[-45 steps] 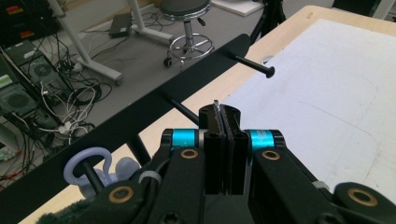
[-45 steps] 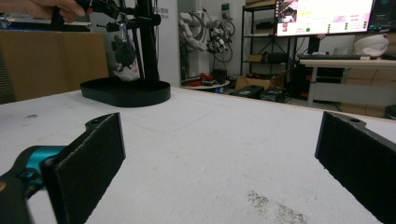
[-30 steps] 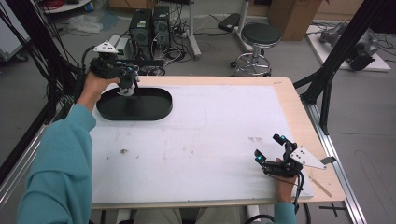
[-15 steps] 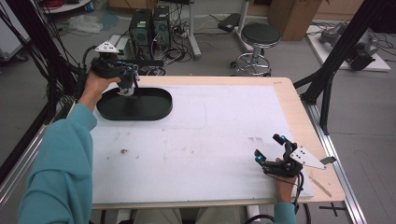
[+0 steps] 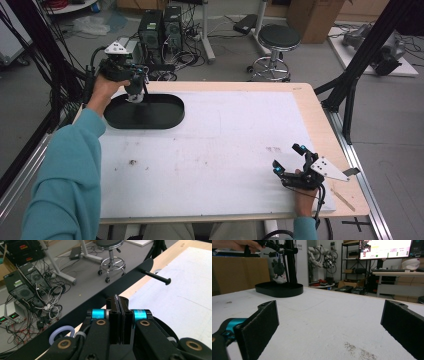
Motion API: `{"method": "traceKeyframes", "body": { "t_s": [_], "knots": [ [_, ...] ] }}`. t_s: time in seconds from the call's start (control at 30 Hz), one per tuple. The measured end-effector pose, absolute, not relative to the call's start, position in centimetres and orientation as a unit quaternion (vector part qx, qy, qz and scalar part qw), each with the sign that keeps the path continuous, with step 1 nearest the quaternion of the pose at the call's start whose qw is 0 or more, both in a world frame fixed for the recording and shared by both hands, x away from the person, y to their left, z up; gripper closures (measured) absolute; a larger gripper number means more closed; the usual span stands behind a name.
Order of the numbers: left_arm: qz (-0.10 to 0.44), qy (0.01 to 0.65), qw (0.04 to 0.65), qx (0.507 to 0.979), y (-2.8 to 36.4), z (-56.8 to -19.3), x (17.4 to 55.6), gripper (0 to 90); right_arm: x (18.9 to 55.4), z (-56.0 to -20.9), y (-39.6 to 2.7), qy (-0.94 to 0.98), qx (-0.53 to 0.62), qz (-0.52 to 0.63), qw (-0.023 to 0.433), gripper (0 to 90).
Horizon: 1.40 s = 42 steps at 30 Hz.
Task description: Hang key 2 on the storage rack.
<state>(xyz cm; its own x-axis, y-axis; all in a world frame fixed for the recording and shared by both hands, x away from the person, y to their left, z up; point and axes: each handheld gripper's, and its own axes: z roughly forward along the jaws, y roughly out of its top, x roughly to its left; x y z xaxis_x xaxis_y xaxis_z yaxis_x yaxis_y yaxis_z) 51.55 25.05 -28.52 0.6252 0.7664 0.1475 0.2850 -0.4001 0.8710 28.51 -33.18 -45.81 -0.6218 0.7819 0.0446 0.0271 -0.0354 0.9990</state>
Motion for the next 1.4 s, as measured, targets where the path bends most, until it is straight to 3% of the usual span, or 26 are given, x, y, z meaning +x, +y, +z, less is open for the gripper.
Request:
{"method": "traceKeyframes", "body": {
  "t_s": [0.4, 0.57, 0.63, 0.7, 0.77, 0.9, 0.93, 1.4],
  "knots": [
    [0.291, 0.348, 0.447, 0.771, 25.2, -28.4, 51.5, 85.6, 28.4, -45.8, -33.2, 0.631, 0.323, 0.642, 0.29, 0.8],
    [0.296, 0.351, 0.465, 0.757, 25.7, -28.0, 51.3, 66.8, 28.5, -45.8, -33.1, 0.631, 0.32, 0.643, 0.292, 0.8],
    [0.308, 0.351, 0.477, 0.745, 25.7, -27.9, 51.1, 54.9, 28.4, -45.8, -33.1, 0.631, 0.32, 0.643, 0.293, 0.8],
    [0.317, 0.348, 0.488, 0.735, 25.7, -27.8, 50.9, 33.6, 28.4, -45.8, -33.1, 0.632, 0.321, 0.642, 0.293, 0.8],
    [0.325, 0.321, 0.499, 0.736, 25.9, -27.7, 50.5, 31.4, 28.4, -45.8, -33.1, 0.631, 0.321, 0.643, 0.293, 0.8],
    [0.328, 0.327, 0.515, 0.721, 26.2, -27.5, 50.1, 3.9, 28.5, -45.8, -33.1, 0.631, 0.322, 0.643, 0.291, 0.8],
    [0.33, 0.33, 0.516, 0.719, 26.4, -27.4, 49.9, 1.7, 28.5, -45.8, -33.2, 0.631, 0.322, 0.643, 0.291, 0.8],
    [0.345, 0.278, 0.552, 0.706, 28.0, -27.1, 44.2, 1.7, 28.5, -45.8, -33.1, 0.633, 0.323, 0.641, 0.29, 0.8]
  ]
}}
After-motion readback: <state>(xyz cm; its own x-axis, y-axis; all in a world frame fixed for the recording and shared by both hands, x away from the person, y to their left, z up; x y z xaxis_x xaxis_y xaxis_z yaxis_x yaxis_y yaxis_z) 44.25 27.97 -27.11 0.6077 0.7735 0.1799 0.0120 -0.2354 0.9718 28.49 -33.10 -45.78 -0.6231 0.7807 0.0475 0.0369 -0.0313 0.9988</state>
